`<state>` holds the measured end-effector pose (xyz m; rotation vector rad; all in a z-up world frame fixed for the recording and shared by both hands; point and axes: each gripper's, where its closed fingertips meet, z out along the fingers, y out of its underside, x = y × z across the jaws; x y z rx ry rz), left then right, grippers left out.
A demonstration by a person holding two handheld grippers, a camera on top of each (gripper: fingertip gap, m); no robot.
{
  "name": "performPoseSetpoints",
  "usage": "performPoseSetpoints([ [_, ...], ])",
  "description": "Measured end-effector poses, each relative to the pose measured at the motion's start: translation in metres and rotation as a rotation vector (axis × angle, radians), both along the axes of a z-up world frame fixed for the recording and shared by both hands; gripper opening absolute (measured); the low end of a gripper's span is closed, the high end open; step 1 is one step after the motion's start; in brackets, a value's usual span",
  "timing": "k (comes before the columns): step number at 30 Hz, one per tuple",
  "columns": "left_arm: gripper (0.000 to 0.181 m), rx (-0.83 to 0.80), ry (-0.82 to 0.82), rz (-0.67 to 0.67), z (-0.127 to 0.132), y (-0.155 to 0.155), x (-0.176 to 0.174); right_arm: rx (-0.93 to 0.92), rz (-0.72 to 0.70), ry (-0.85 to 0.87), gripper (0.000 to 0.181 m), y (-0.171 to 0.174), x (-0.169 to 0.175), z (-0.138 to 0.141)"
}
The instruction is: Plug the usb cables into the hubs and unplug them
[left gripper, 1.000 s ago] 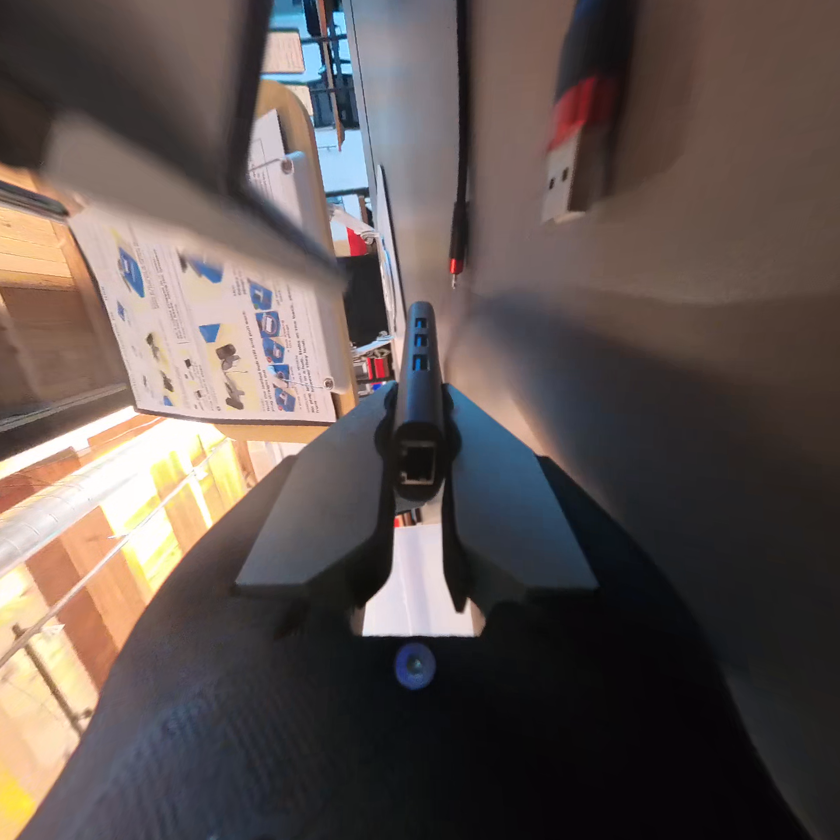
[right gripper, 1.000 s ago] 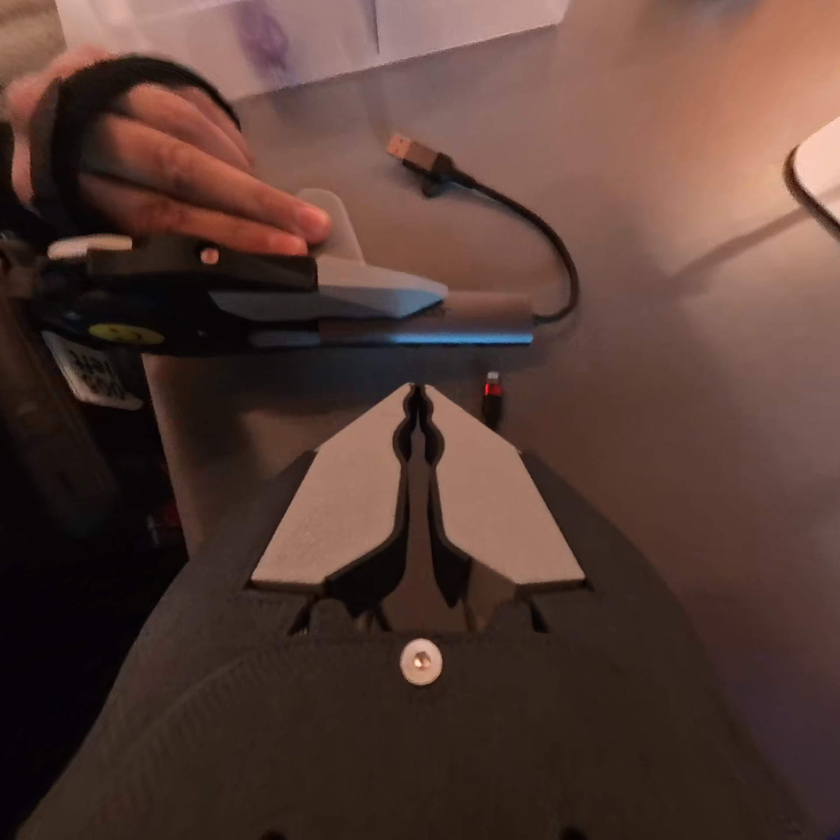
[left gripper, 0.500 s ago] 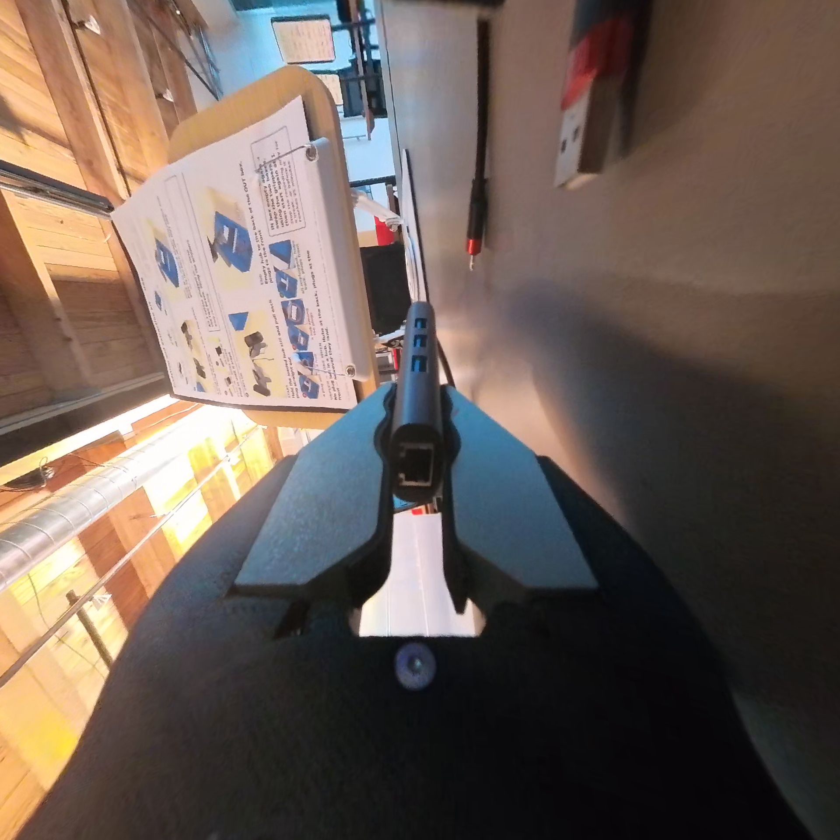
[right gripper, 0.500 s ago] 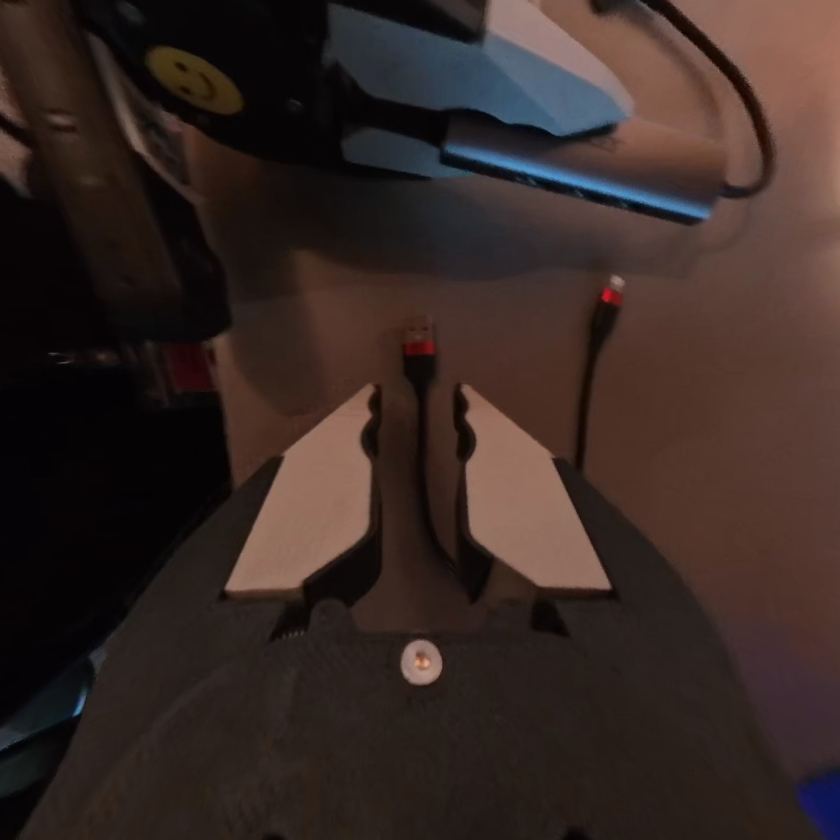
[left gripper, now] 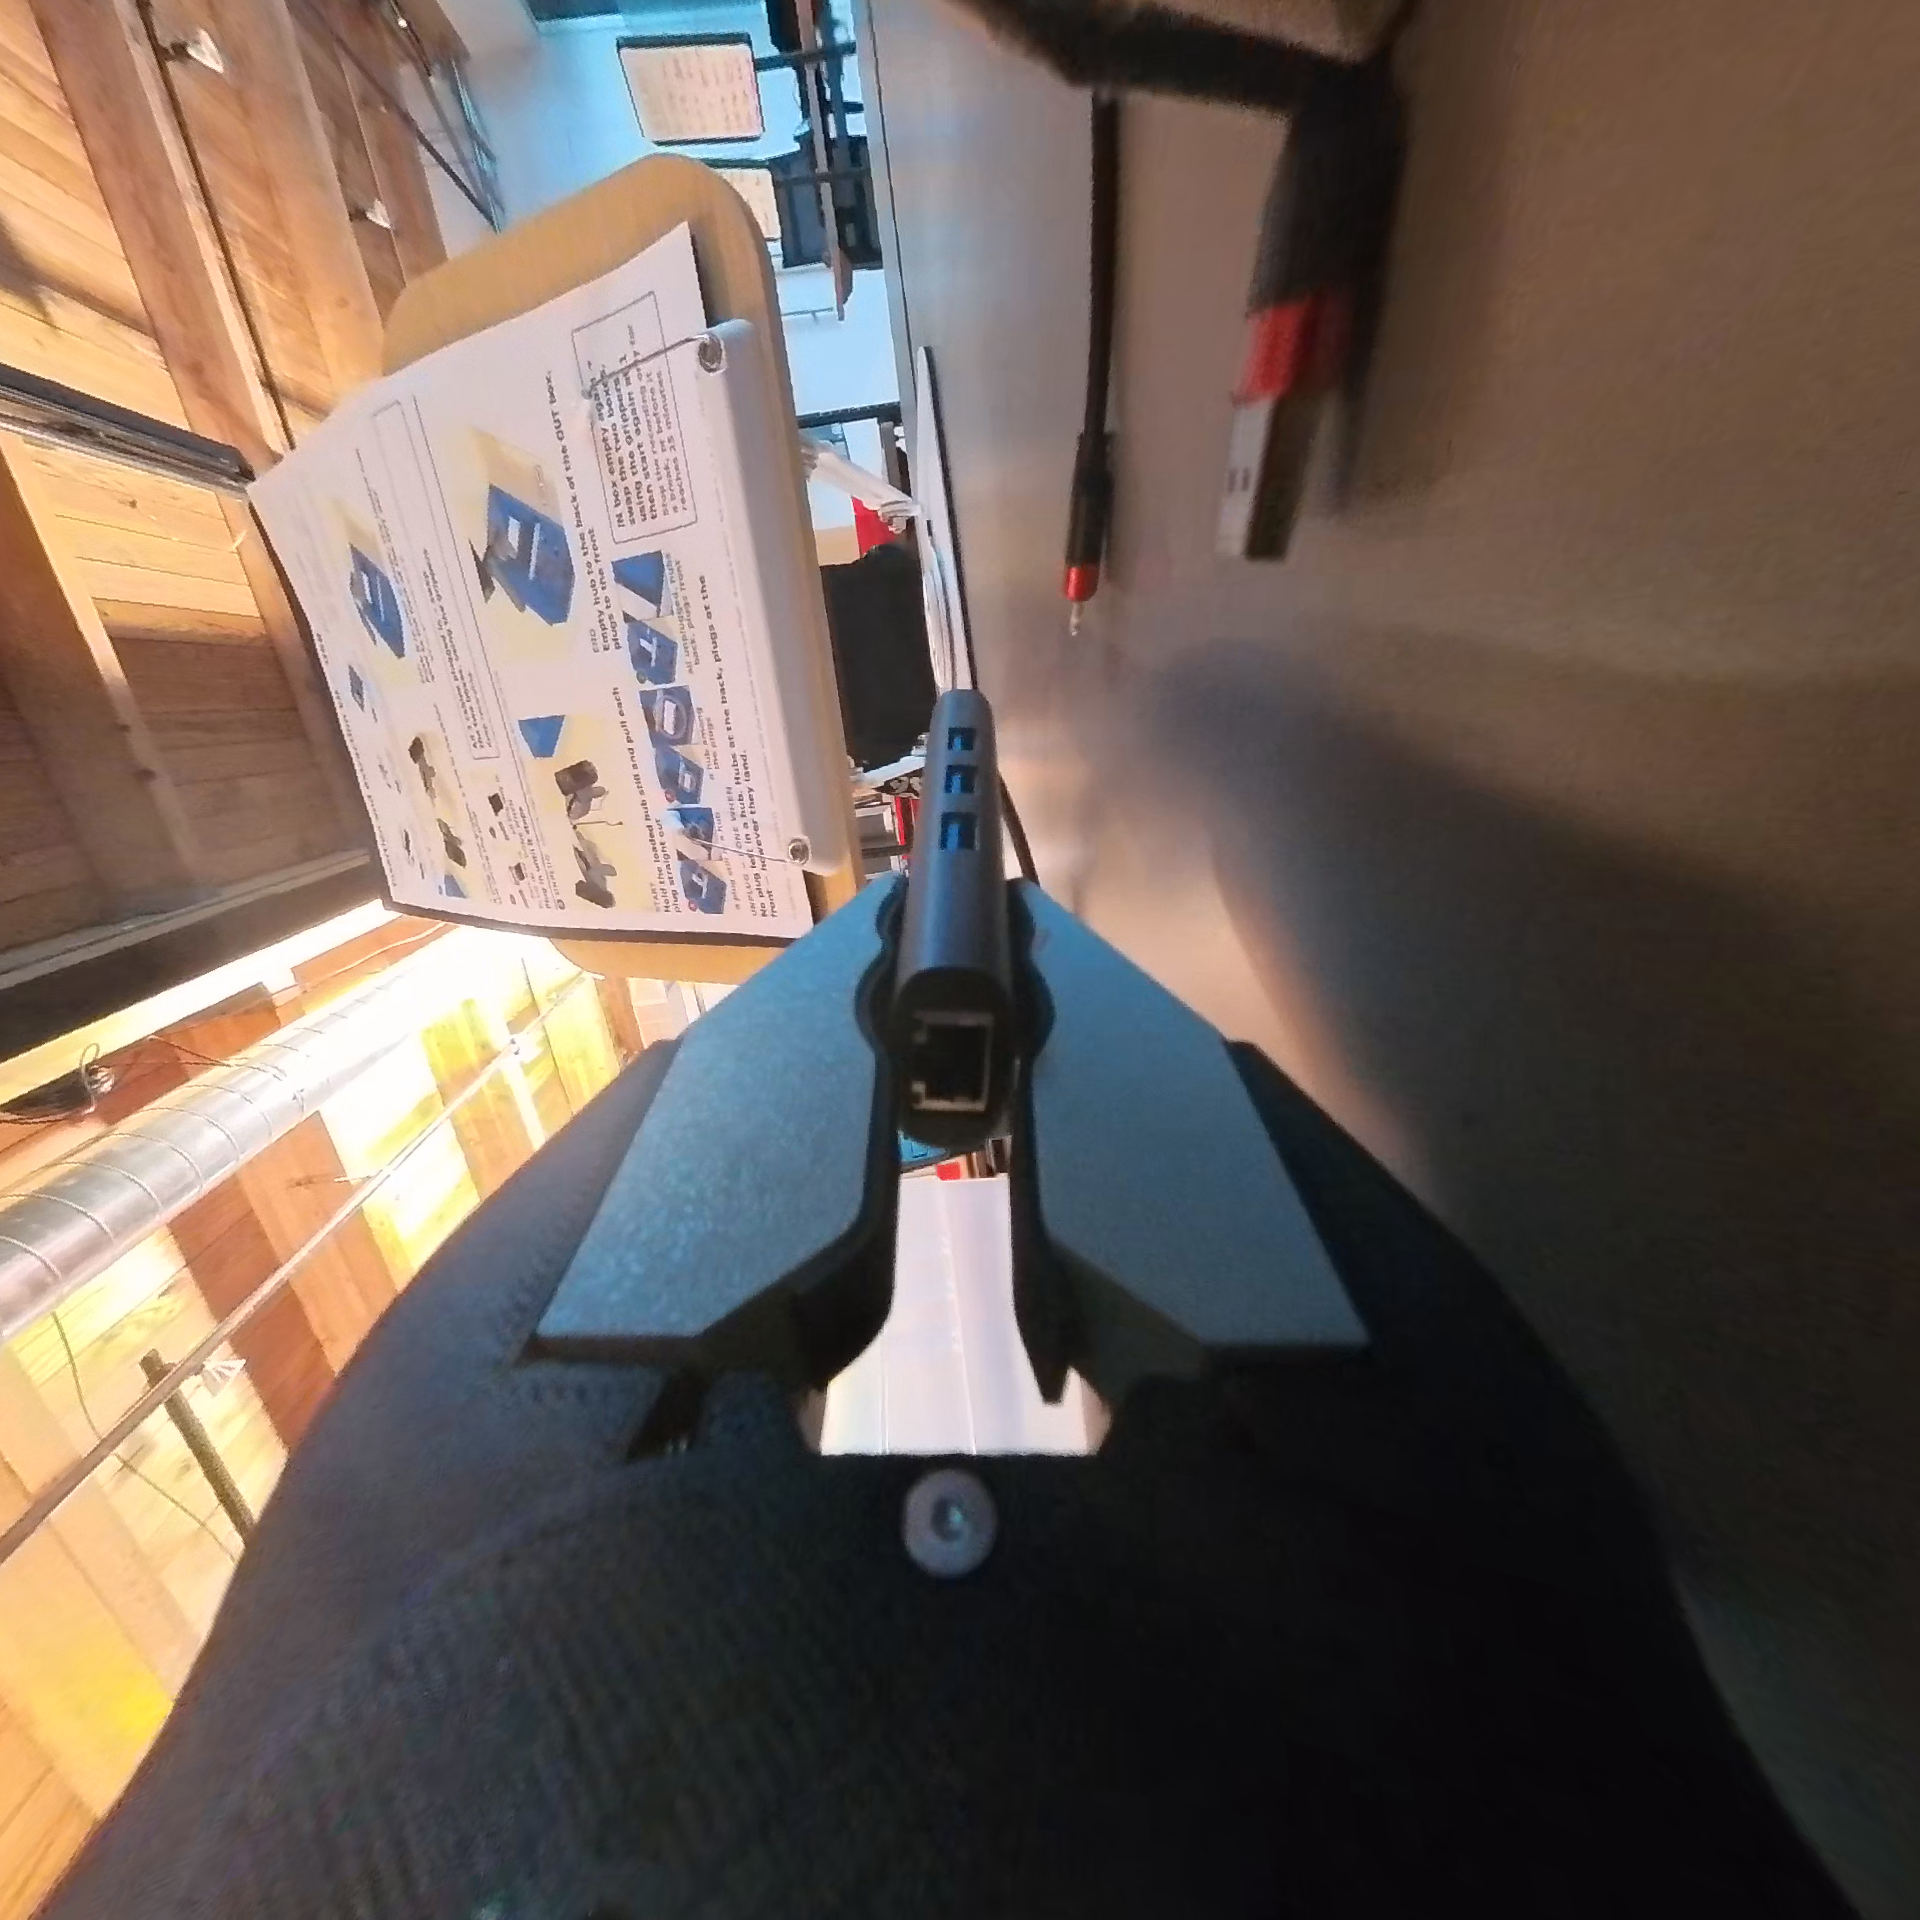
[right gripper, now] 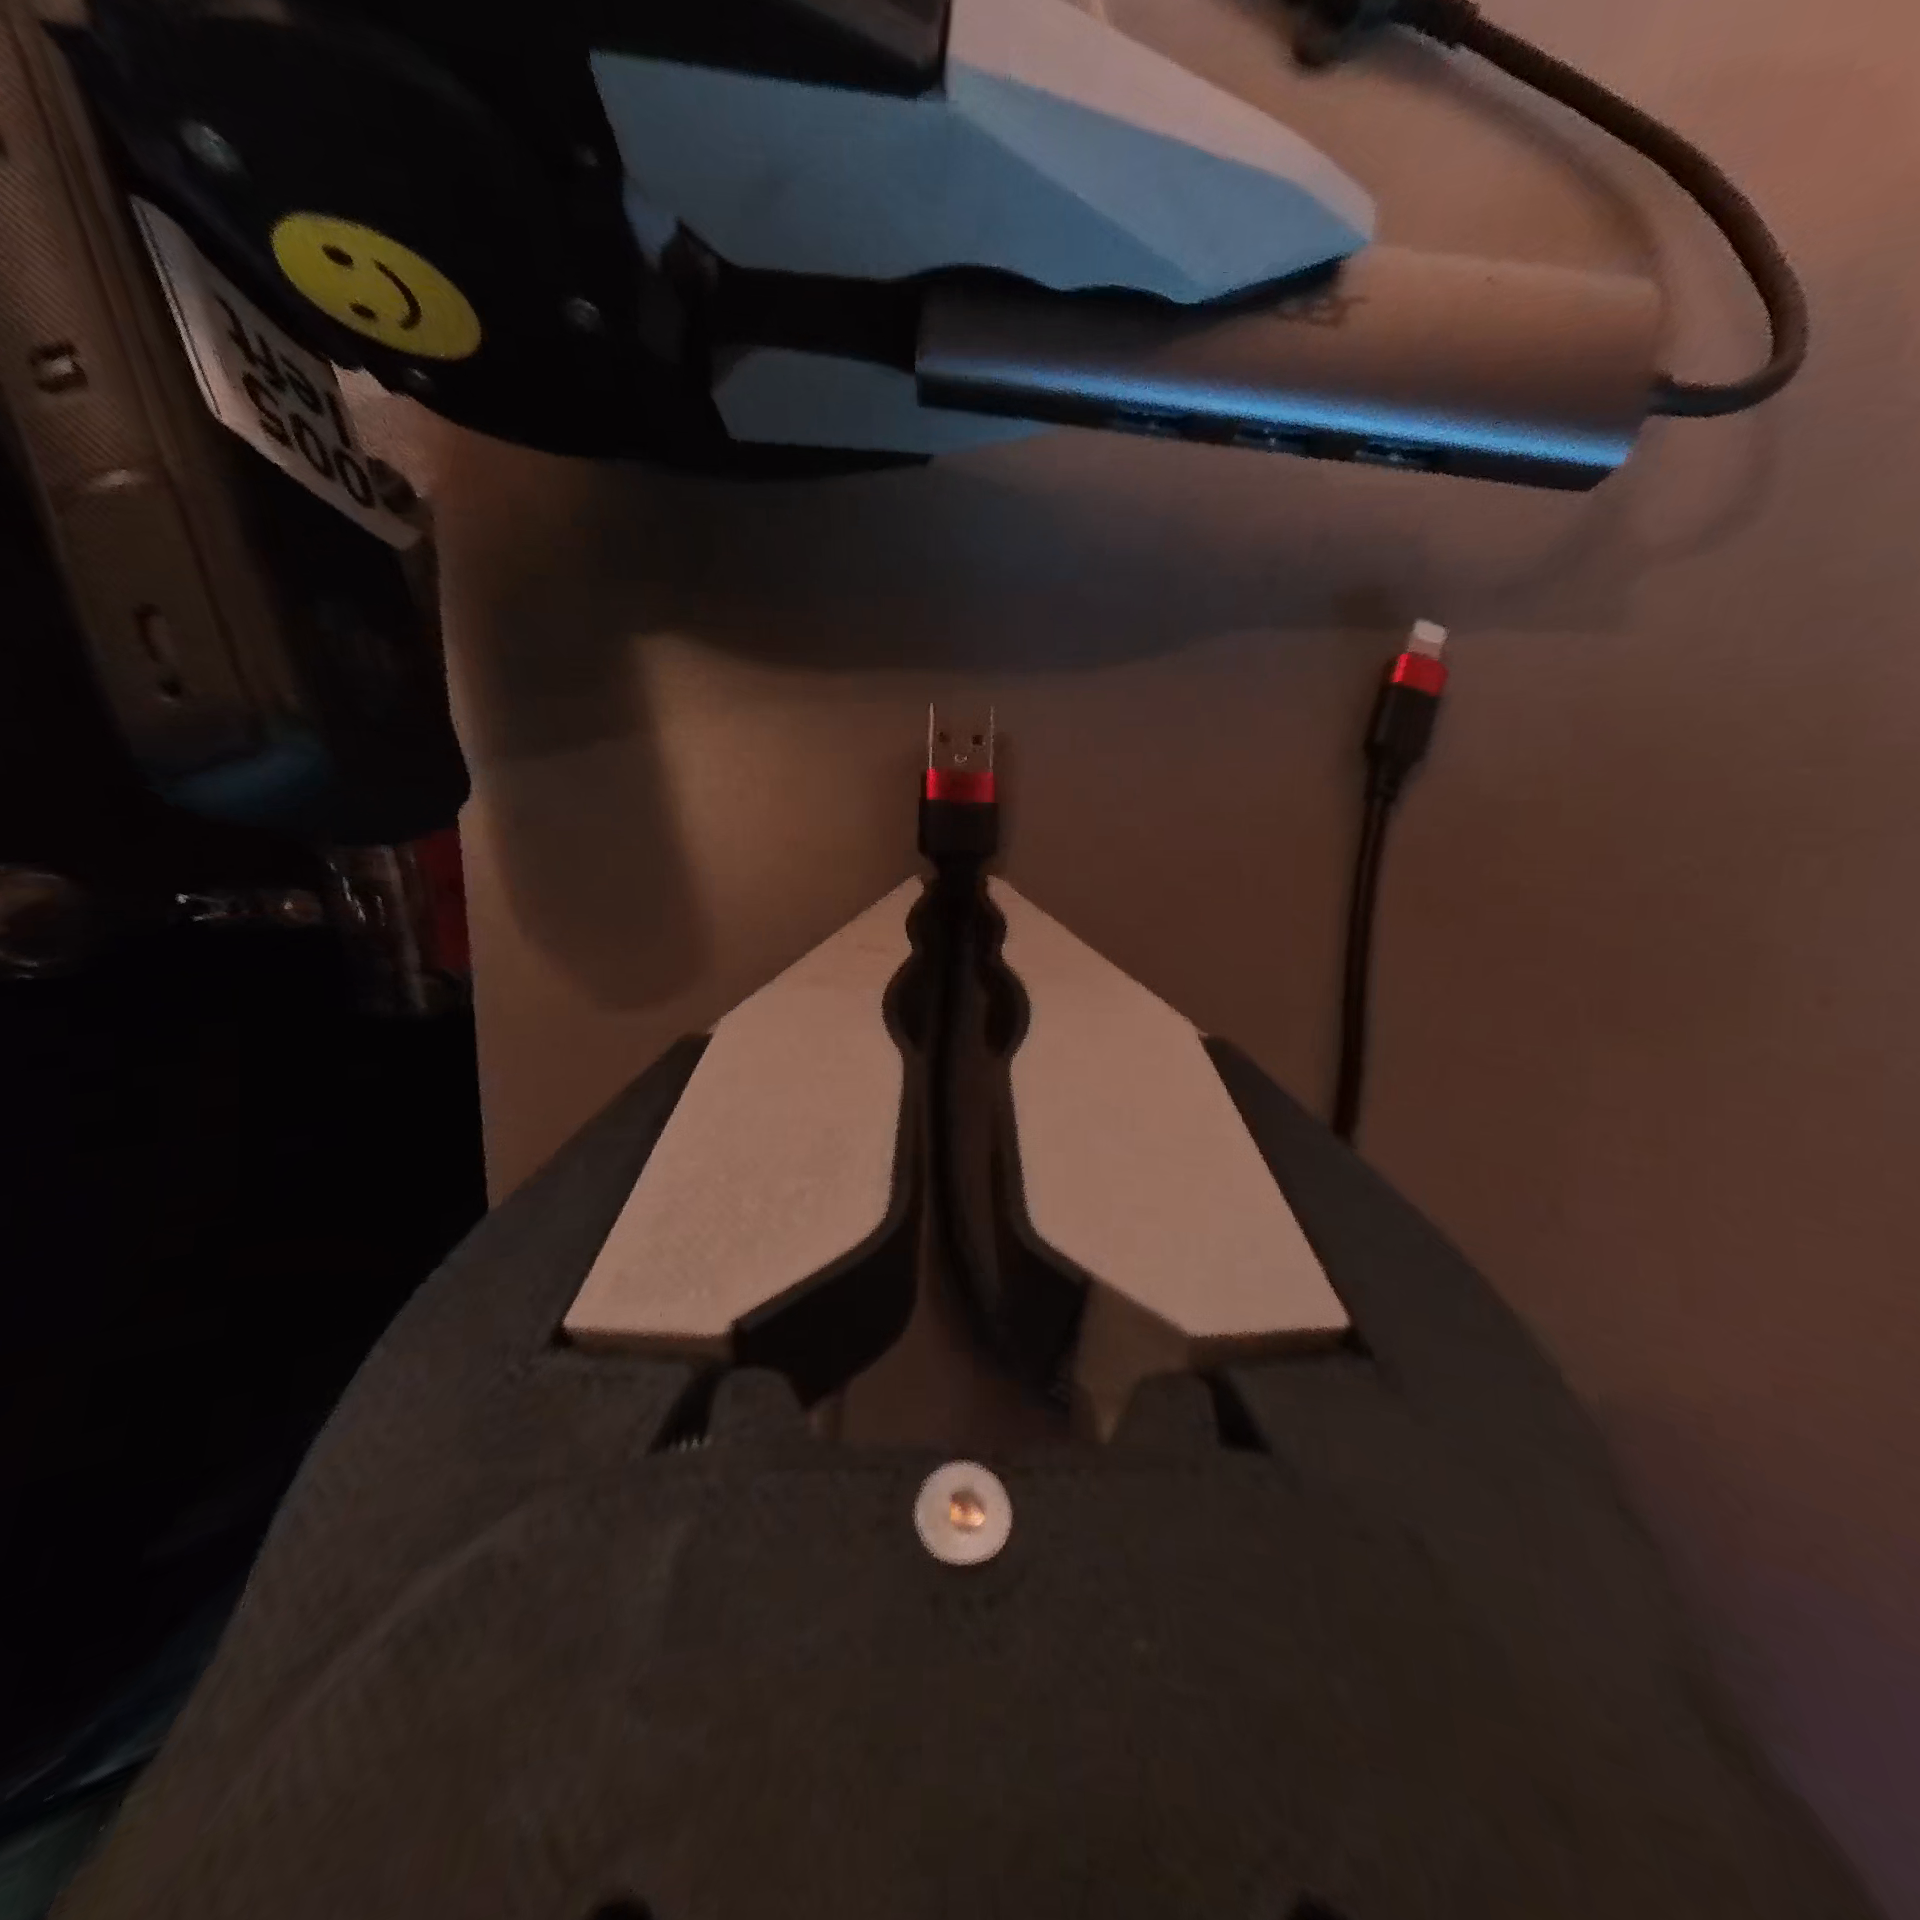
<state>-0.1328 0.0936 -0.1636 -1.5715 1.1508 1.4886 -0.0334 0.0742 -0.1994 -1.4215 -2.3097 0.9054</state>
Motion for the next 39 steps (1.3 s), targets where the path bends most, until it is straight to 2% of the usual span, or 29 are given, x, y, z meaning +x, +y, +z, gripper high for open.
performPoseSetpoints([
  [9,0.014,0.002,0.001,-0.007,0.000,0.001,0.002,-0.047,-0.144,0.074,0.003,0.002,-0.028,0.014],
  [19,0.015,0.046,0.087,-0.021,0.008,0.002,0.007,0.008,-0.213,0.099,0.001,0.009,-0.034,0.028],
  [23,0.014,0.052,0.095,-0.026,0.008,0.003,0.008,0.062,-0.204,0.124,0.001,0.009,-0.034,0.035],
  [39,0.014,0.037,0.056,-0.083,0.005,0.002,0.017,0.251,-0.080,0.121,0.002,0.007,-0.032,0.025],
])
